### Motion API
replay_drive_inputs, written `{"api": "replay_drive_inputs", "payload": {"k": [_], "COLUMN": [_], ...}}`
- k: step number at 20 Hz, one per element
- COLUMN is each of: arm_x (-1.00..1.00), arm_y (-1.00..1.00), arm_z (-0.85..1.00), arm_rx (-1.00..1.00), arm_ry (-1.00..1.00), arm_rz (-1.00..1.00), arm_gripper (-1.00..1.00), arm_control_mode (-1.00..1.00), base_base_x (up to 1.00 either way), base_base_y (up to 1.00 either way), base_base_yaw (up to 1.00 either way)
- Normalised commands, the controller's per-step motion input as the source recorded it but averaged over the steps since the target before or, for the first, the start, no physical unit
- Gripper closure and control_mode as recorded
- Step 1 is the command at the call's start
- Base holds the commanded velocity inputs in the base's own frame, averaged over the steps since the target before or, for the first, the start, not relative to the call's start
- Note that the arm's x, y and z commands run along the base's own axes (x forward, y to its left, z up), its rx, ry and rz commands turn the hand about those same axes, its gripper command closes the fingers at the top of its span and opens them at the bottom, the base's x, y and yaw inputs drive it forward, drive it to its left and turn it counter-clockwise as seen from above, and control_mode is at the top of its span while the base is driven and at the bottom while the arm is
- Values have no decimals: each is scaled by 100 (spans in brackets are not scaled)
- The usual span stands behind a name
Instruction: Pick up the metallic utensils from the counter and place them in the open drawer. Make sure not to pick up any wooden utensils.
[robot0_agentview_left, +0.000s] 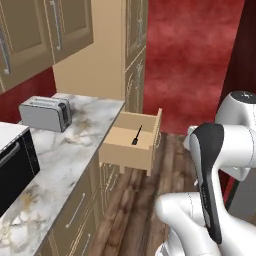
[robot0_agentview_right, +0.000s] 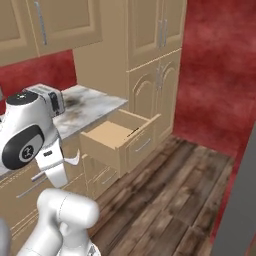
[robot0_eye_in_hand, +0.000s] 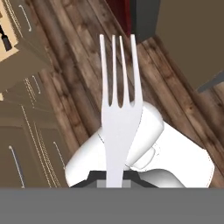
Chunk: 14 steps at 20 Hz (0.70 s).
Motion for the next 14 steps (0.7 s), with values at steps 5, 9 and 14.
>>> {"api": "replay_drive_inputs", "payload": {"k": [5,9,14], "arm_x": [0,0,0], "arm_y": [0,0,0], "arm_z": [0,0,0], "arm_rx": [0,0,0], "arm_ry": [0,0,0], "arm_rz": [0,0,0], "arm_gripper": [100,100,100], "arm_control_mode": [100,100,100], "base_base_x": [54,46,39], "base_base_y": [17,31,39], "base_base_yaw": [-3,-8,-10]}}
